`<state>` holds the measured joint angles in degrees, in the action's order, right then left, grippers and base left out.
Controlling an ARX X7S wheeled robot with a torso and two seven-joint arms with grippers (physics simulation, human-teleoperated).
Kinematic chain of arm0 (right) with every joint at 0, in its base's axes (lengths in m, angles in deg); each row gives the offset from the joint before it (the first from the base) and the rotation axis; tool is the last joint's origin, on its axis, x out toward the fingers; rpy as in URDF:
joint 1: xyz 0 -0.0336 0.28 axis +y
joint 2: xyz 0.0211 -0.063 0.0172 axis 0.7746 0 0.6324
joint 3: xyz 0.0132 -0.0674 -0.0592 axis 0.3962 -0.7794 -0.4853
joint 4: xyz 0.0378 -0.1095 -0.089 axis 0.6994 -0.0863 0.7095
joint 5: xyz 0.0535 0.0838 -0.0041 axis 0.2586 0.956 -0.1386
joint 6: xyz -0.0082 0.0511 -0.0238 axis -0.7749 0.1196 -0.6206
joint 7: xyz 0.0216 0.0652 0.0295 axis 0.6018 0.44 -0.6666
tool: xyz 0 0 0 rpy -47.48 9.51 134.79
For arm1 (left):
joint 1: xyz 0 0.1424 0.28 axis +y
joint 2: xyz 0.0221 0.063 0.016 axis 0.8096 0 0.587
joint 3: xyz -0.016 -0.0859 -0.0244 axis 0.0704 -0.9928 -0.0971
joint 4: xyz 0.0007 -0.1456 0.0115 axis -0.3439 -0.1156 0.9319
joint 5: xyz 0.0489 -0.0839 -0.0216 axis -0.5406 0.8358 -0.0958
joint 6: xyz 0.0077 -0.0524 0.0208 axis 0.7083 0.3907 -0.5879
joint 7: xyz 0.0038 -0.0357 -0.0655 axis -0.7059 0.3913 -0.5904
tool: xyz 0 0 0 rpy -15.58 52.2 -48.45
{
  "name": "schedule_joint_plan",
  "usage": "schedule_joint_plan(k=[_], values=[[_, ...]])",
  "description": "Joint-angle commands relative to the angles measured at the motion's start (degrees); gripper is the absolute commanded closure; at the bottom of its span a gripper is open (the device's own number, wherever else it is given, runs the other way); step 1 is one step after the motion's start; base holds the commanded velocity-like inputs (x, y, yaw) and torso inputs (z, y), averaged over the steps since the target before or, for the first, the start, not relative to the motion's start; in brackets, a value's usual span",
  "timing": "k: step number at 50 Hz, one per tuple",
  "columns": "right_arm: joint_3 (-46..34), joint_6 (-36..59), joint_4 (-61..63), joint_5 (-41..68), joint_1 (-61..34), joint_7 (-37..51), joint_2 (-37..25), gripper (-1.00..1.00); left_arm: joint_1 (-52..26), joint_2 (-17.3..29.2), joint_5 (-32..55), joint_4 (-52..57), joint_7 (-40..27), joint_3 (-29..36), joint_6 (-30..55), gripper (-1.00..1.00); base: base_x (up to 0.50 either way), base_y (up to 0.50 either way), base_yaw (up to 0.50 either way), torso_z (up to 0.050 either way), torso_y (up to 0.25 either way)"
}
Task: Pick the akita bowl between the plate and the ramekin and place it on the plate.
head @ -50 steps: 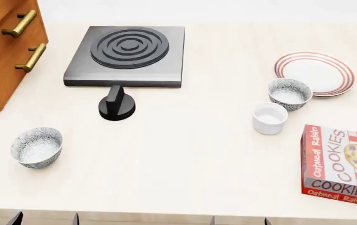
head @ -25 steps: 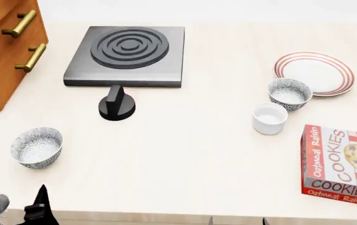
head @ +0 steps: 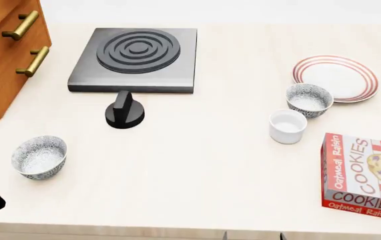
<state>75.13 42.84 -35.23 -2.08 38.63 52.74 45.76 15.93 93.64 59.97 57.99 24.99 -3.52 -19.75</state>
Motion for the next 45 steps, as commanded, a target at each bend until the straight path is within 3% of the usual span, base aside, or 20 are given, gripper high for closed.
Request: schedule_joint_plan(k=[1,26,45], values=[[-0.89,5.60,4.68,0.33,-0.34,1.45,-1.28,-1.00,-1.36,0.87,-1.13,-5.04,-0.08,-0.86,-3.25,-1.00,0.00,0.00,0.00,0.000,0.000],[-2.39,35.45,34.46,-1.20,-10.29,2.52,-6.88,-1.00,-0.43,1.08,-0.81,-4.91,0.41,0.43,-5.16,-1.00,0.00,0.00,0.00,0.000,0.000],[-0.38,38.29,39.17,0.13,-16.17,1.77,-8.90,-1.00,-0.86,1.32,-0.96,-6.08,-0.18,1.23,-6.08,-1.00,0.00,0.00,0.00,0.000,0.000]])
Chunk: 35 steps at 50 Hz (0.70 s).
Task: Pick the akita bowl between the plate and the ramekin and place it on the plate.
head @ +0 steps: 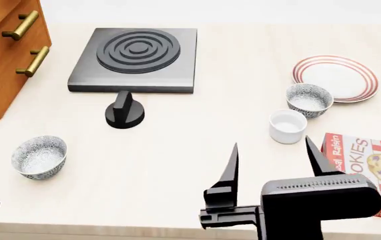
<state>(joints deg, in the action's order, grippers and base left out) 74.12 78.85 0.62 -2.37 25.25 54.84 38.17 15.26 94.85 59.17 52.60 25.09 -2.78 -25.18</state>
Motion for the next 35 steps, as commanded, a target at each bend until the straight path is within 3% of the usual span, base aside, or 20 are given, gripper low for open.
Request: schedule_joint_plan(k=[1,17,35], values=[[0.78,2.36,3.57,0.56,-2.81,-0.31,-1.31,-1.00,-0.20,0.12,-0.12,-0.63,-0.35,0.51,-0.61,-1.00,0.00,0.00,0.00,0.000,0.000],[0.12,1.52,2.09,1.77,-1.96,-0.56,-1.08,-1.00,0.07,0.24,-0.34,-0.76,-0.55,1.36,-1.72,-1.00,0.00,0.00,0.00,0.000,0.000],[0.56,0.53,1.08,2.76,-1.74,-0.16,-1.11,-1.00,0.30,0.64,0.00,-0.85,-0.57,1.91,-2.38,-1.00,0.00,-0.22,0.00,0.000,0.000]])
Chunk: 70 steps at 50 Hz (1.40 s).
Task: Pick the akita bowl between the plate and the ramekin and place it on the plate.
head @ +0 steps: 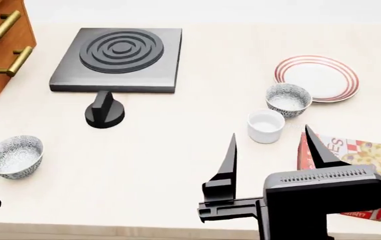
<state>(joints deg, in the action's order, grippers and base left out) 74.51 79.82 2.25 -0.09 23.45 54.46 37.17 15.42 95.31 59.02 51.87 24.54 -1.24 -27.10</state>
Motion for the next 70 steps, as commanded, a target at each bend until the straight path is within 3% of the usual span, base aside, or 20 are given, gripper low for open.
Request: schedule_joint_plan(k=[1,43,70], values=[[0.12,-0.53,-0.67,0.45,0.09,0.25,-0.14,-1.00,0.14,0.20,0.18,-0.08,-0.05,0.39,-0.45,-1.00,0.00,-0.26,0.00,0.000,0.000],[0.53,-1.22,-0.25,2.25,0.25,1.17,-0.69,-1.00,0.59,0.83,1.31,0.39,-0.82,1.34,-0.79,-1.00,0.00,-0.25,0.00,0.000,0.000],[-0.89,-0.51,-1.14,3.06,-0.12,1.07,-1.44,-1.00,0.72,1.17,1.87,0.20,-1.23,1.88,-1.20,-1.00,0.14,0.00,0.00,0.000,0.000]])
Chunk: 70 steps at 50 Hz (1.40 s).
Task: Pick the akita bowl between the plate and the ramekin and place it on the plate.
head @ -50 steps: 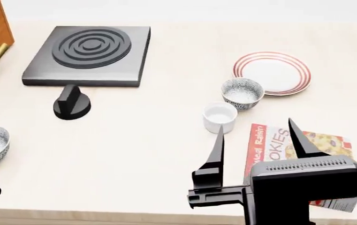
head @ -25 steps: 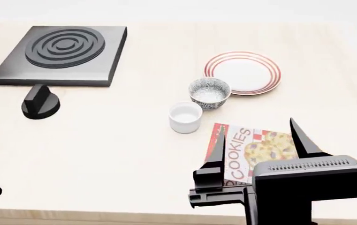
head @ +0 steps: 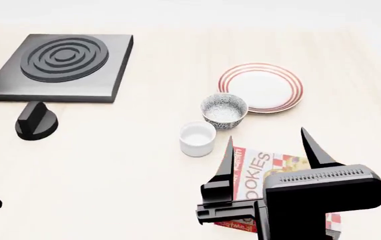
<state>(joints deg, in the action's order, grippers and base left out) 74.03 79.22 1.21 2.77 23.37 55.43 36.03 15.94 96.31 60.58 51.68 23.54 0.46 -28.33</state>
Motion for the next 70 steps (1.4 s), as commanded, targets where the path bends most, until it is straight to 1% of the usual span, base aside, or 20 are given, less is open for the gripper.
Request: schedule_joint_plan(k=[1,60,70], values=[[-0.41,-0.02,-0.09,0.24,-0.01,0.08,-0.35,-1.00,0.22,0.18,0.36,0.44,-0.27,0.18,0.07,-1.00,0.31,0.00,0.00,0.000,0.000],[-0.63,0.34,0.53,1.95,-0.20,1.52,-1.26,-1.00,0.54,0.84,1.25,0.31,-0.98,1.19,-0.88,-1.00,0.31,0.00,0.00,0.000,0.000],[-0.57,-1.03,-1.08,2.24,0.01,1.51,-1.14,-1.00,0.45,0.89,1.51,0.12,-1.19,1.26,-0.84,-1.00,0.31,0.00,0.00,0.000,0.000]])
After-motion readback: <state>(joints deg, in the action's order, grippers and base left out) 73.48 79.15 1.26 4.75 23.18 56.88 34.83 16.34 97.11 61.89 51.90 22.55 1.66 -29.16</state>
